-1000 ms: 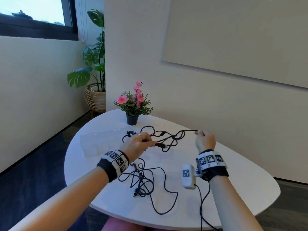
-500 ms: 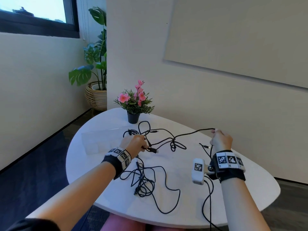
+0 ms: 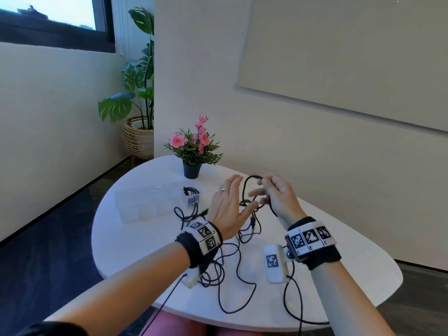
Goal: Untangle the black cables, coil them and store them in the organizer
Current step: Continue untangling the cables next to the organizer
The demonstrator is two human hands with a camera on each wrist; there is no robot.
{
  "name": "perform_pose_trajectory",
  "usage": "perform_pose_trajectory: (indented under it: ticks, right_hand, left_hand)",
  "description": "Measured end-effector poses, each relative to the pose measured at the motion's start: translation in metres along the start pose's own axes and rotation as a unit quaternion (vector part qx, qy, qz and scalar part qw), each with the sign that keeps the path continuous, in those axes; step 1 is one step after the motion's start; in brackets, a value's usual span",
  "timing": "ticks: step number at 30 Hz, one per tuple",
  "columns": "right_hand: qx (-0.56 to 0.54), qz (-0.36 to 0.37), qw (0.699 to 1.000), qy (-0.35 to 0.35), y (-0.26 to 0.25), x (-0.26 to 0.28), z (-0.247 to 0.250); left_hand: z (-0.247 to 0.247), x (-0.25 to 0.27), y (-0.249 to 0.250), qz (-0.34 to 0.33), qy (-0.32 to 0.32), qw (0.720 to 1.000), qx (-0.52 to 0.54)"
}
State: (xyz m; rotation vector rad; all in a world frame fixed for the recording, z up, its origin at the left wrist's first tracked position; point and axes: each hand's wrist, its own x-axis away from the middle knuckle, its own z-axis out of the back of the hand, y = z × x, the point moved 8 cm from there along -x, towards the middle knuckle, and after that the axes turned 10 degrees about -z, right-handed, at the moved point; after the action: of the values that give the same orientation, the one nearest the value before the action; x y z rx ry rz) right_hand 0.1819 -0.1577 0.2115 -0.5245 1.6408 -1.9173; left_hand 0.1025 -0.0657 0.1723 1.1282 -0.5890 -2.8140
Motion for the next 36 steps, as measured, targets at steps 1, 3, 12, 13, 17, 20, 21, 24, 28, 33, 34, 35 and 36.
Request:
perform_pose_trajectory:
  ticks: [1, 3, 12, 13, 17, 20, 21, 24, 28, 33, 34, 35, 36]
  right_hand:
    - [0.001, 0.004, 1.000, -0.018, -0.002, 0.002, -0.007]
    - [-0.012, 0.019, 0.999, -0.043, -0.011, 0.007, -0.014]
    - [-0.260, 0.024, 0.964, 0.055, -0.026, 0.004, 0.030]
    - [-0.296, 0.028, 0.952, 0.070, -0.025, 0.002, 0.038]
    - [-0.370, 0.044, 0.922, 0.110, -0.022, 0.004, 0.066]
    - [-0.371, 0.026, 0.921, 0.114, -0.021, 0.010, 0.080]
    - [-0.334, 0.017, 0.934, 0.123, -0.018, 0.010, 0.086]
    - [-0.013, 0.006, 0.988, 0.152, -0.011, 0.012, 0.087]
    - [0.463, 0.028, 0.886, 0.025, 0.015, 0.015, 0.021]
    - [0.586, 0.082, 0.806, 0.022, 0.025, 0.011, -0.016]
    - [0.588, 0.084, 0.804, 0.026, 0.025, 0.008, -0.018]
    - [0.585, 0.080, 0.807, 0.030, 0.026, 0.006, -0.019]
    - [0.583, 0.069, 0.809, 0.031, 0.028, 0.004, -0.019]
  left_hand:
    - [-0.007, 0.001, -0.001, 0.010, -0.015, 0.998, 0.053]
    - [-0.023, 0.004, -0.010, 0.037, -0.053, 0.989, 0.135]
    - [-0.026, 0.000, -0.036, -0.017, -0.056, 0.996, -0.073]
    - [-0.026, -0.001, -0.035, -0.029, -0.064, 0.993, -0.091]
    - [-0.031, -0.001, -0.038, -0.053, -0.076, 0.994, -0.057]
    - [-0.031, -0.001, -0.045, -0.035, -0.058, 0.994, 0.081]
    - [-0.030, -0.001, -0.050, -0.013, -0.054, 0.991, 0.118]
    - [-0.018, 0.000, -0.055, 0.043, -0.003, 0.984, 0.170]
    - [-0.012, -0.001, -0.041, 0.084, 0.030, 0.965, 0.246]
    - [0.002, 0.001, -0.037, 0.096, 0.062, 0.952, 0.283]
    - [0.006, 0.001, -0.039, 0.108, 0.071, 0.947, 0.293]
    - [0.010, 0.001, -0.042, 0.123, 0.083, 0.940, 0.306]
    - [0.013, 0.001, -0.045, 0.141, 0.097, 0.930, 0.324]
